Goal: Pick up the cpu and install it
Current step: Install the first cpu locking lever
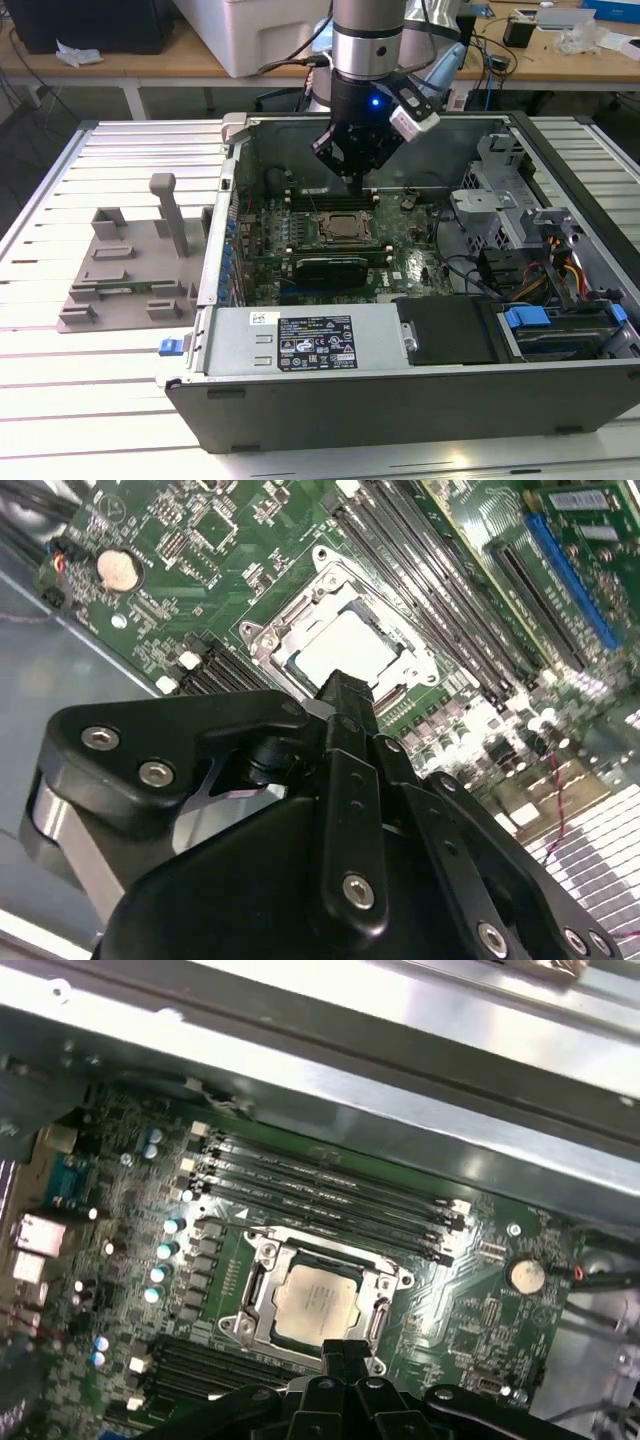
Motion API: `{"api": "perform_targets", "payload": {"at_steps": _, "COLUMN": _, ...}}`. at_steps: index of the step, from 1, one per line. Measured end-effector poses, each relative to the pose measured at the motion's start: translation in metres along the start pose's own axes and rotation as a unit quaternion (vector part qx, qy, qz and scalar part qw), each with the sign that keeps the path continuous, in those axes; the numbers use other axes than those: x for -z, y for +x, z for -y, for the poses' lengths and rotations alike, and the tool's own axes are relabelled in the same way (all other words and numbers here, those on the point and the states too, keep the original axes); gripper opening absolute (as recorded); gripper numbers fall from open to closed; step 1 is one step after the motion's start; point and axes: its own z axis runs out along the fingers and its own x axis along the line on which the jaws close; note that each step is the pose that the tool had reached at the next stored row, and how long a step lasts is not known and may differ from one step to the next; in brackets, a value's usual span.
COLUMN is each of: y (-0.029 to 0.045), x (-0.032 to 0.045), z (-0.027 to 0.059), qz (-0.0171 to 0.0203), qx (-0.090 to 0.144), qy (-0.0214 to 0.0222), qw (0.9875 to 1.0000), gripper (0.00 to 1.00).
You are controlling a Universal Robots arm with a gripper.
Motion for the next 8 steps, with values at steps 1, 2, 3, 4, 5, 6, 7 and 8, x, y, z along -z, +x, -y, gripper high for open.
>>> {"api": "perform_targets", "payload": {"at_steps": 1, "y": 0.0, "x": 0.0, "z": 0.0, "qz": -0.0003, "qx": -0.008, "qy": 0.0, "qw": 1.0, "gripper": 0.11}}
{"api": "perform_targets", "payload": {"at_steps": 2, "y": 0.0, "x": 0.0, "z": 0.0, "qz": -0.0008, "qx": -0.021, "qy": -0.0001, "qw": 0.9998, "gripper": 0.11}}
{"api": "perform_targets", "payload": {"at_steps": 3, "y": -0.0001, "x": 0.0, "z": 0.0, "qz": -0.0003, "qx": -0.025, "qy": -0.0031, "qw": 0.9997, "gripper": 0.11}}
{"api": "perform_targets", "payload": {"at_steps": 4, "y": -0.0001, "x": -0.0001, "z": 0.0, "qz": 0.0011, "qx": -0.028, "qy": -0.0093, "qw": 0.9996, "gripper": 0.11}}
{"api": "perform_targets", "payload": {"at_steps": 5, "y": 0.0, "x": 0.0, "z": 0.0, "qz": 0.0032, "qx": -0.031, "qy": -0.0193, "qw": 0.9993, "gripper": 0.11}}
{"api": "perform_targets", "payload": {"at_steps": 6, "y": 0.0, "x": 0.0, "z": 0.0, "qz": 0.0045, "qx": -0.034, "qy": -0.0258, "qw": 0.9991, "gripper": 0.11}}
{"api": "perform_targets", "payload": {"at_steps": 7, "y": 0.0, "x": 0.0, "z": 0.0, "qz": 0.0059, "qx": -0.042, "qy": -0.032, "qw": 0.9986, "gripper": 0.11}}
{"api": "perform_targets", "payload": {"at_steps": 8, "y": 0.0, "x": -0.0001, "z": 0.0, "qz": 0.0057, "qx": -0.057, "qy": -0.032, "qw": 0.9978, "gripper": 0.11}}
